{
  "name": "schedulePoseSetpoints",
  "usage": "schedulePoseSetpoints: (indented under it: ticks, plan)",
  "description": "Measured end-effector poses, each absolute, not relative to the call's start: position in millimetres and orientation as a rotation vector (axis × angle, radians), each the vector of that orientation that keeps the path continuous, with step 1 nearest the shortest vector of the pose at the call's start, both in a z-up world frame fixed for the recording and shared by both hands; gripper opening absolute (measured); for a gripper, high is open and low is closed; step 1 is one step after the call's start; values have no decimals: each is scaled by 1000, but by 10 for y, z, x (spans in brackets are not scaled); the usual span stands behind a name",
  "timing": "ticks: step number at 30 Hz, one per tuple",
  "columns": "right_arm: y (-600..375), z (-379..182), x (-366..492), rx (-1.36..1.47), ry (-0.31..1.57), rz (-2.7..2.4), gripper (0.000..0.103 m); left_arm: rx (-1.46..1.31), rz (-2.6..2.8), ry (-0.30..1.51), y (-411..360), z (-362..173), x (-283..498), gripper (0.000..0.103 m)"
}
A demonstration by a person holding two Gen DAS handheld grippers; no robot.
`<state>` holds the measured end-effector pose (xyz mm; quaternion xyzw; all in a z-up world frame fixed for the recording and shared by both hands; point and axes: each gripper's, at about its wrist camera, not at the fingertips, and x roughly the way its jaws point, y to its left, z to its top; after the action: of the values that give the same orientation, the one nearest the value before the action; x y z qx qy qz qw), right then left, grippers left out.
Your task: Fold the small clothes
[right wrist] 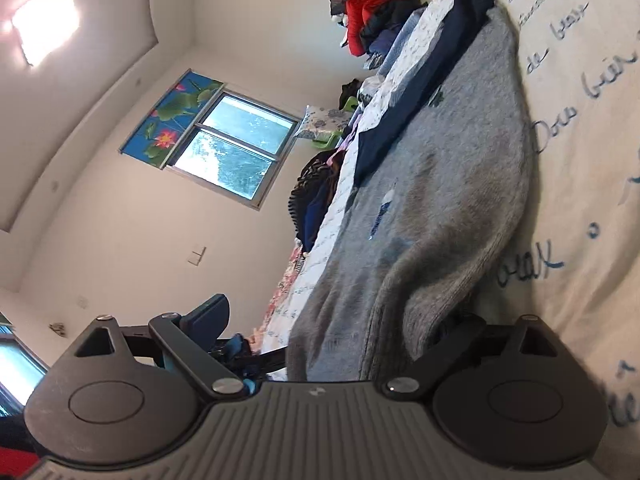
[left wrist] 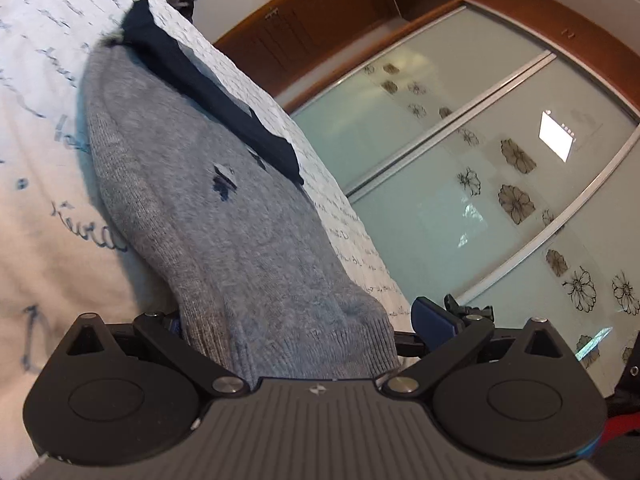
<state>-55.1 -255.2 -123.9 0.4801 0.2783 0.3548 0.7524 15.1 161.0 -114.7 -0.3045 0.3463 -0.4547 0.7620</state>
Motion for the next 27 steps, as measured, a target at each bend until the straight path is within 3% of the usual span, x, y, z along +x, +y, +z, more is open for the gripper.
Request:
schedulePoseSetpoints:
  ticks: [4, 8, 16, 19, 21, 23, 24, 27]
  plan:
    - [-2452, -1232, -376, 1016, 637, 720, 94, -665, -939, 760, 1413, -1185, 329, 101]
    - [-2542, -1197, -427, 1008, 634, 699, 93, -654, -871, 792, 1479, -1159, 336, 86]
    - [-2428, -1196, -544, 876, 676, 664, 88, -429, -741, 820, 1494, -1082, 227, 81]
    - [-2296, -1192, -455, 817, 713, 641, 72, -429, -725, 810, 1458, -1128, 271, 73]
    - [-2248, -1219, -428, 803, 728, 630, 45, -431, -689, 812, 1465, -1136, 290, 43]
    - [-2221, -1261, -410, 786, 743, 603, 25, -449, -647, 830, 1522, -1175, 309, 21]
    - [-2204, -1269, -418, 767, 748, 587, 20, -472, -636, 839, 1565, -1200, 319, 11]
    - [-2142, -1224, -443, 706, 759, 547, 16, -500, -606, 824, 1641, -1182, 277, 8]
